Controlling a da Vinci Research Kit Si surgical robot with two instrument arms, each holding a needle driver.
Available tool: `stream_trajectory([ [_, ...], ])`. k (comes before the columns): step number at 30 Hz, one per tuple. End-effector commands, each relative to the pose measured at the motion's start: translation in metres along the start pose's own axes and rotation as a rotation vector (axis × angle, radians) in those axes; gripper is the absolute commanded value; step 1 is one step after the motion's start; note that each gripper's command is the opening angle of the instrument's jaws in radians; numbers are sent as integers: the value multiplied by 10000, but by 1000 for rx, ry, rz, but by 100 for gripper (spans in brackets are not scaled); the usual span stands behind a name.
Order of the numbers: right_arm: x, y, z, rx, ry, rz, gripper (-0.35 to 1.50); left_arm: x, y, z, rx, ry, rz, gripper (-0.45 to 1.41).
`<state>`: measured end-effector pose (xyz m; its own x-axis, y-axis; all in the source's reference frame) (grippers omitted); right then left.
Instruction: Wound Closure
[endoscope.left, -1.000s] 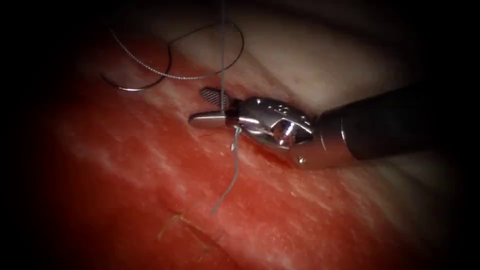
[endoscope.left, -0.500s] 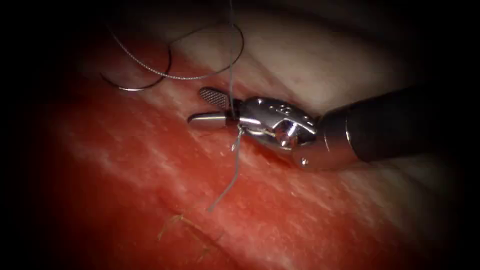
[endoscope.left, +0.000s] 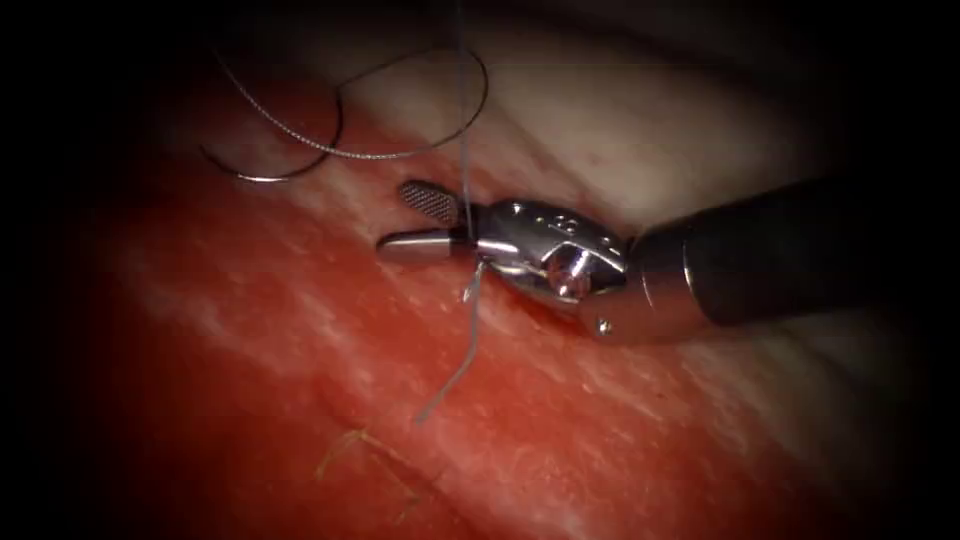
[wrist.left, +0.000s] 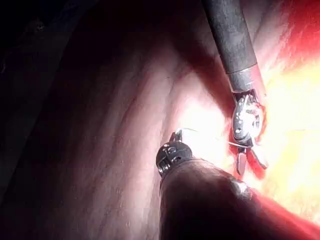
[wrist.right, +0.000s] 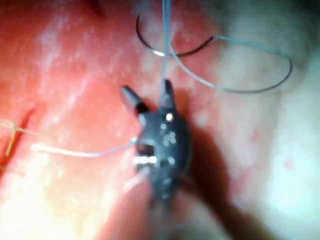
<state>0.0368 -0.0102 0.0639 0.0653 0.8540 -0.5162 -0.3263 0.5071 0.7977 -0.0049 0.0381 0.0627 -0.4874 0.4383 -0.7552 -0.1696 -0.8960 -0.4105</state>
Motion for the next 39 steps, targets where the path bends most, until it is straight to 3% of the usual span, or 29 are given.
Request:
stream_trajectory([
  [1, -4, -2, 6, 2, 4, 2, 120, -2, -2, 7, 0, 1, 1, -45],
  [4, -4, -2, 6, 2, 4, 2, 110, -2, -2, 7, 0, 0, 2, -45],
  [12, -3, 1, 6, 2, 6, -21, 54, -3, 2, 7, -1, 2, 4, -45],
  [14, -2, 2, 6, 9, 5, -33, 32, -2, 3, 7, -1, 2, 4, -45],
  [15, -2, 2, 6, 17, 6, -39, 11, -2, 3, 7, -1, 2, 4, -45],
  [18, 2, 3, 5, 25, 23, -50, -6, -2, 5, 8, -3, 3, 5, -45],
  [19, 4, 3, 5, 30, 27, -61, -33, -2, 5, 8, -3, 3, 5, -45],
  [20, 7, 4, 4, 37, 29, -72, -35, -2, 6, 8, -3, 3, 5, -45],
  [32, 15, 7, -6, 81, 57, -169, -35, -4, 10, 9, -5, 5, 9, -45],
  [35, 20, 11, -19, 86, 104, -173, -35, -4, 8, 10, -4, 5, 8, -45],
  [36, 22, 13, -25, 68, 119, -176, 14, -4, 8, 10, -4, 5, 8, -45],
  [37, 25, 16, -35, 39, 143, -189, 49, -4, 8, 11, -3, 5, 9, -45],
  [39, 29, 21, -54, 3, 160, -216, 99, -6, 10, 14, 1, 4, 10, -45],
])
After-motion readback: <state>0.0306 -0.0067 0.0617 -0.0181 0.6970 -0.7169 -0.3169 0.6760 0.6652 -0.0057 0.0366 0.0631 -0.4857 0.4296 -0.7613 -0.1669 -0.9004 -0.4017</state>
